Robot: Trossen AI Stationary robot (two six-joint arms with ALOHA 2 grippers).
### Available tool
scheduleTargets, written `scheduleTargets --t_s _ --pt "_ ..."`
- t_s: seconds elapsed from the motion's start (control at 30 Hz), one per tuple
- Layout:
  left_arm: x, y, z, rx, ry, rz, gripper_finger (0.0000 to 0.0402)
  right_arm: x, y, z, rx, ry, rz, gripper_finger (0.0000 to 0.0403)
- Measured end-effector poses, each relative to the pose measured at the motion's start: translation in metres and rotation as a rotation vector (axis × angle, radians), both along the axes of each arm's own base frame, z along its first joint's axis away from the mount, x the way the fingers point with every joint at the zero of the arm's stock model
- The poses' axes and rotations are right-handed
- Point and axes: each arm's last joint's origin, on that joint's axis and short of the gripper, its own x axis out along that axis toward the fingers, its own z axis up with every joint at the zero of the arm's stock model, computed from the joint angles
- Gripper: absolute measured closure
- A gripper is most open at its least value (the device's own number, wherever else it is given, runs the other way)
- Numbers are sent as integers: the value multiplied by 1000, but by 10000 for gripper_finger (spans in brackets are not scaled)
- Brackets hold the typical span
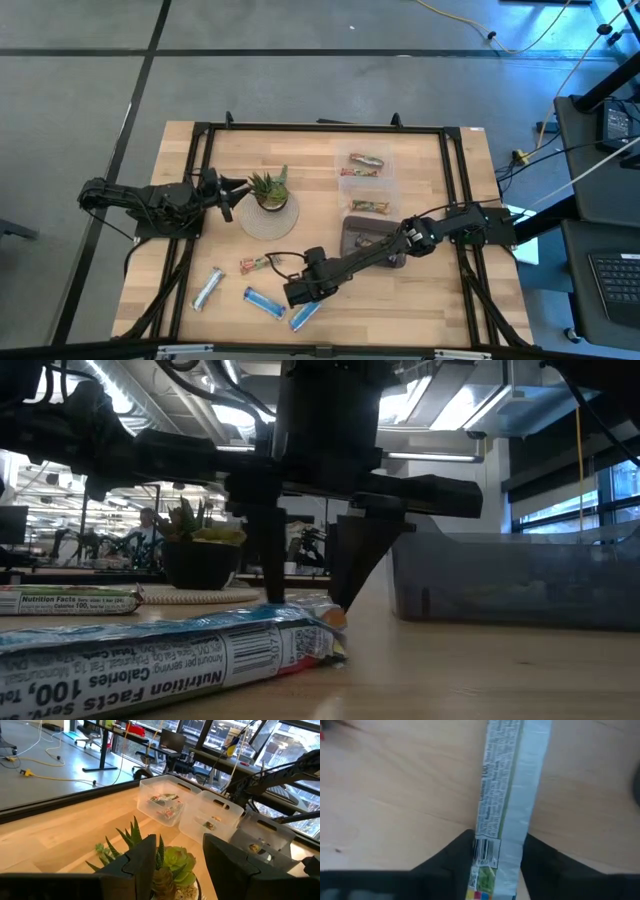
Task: Pick and place Granola Bars by type
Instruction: Put the top yellow granola bar into the bottom transparent bin
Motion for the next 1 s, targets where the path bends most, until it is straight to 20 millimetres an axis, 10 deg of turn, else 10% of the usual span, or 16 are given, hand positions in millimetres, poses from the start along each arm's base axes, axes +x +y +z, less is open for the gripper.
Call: scheduleTargets --t_s 0.53,1.0 --pt "0 0 0 -2 0 -16 245 0 5 17 94 -3 228 301" --pt "0 -1 0 -5 1 -31 245 -23 -20 129 -84 -190 396 305"
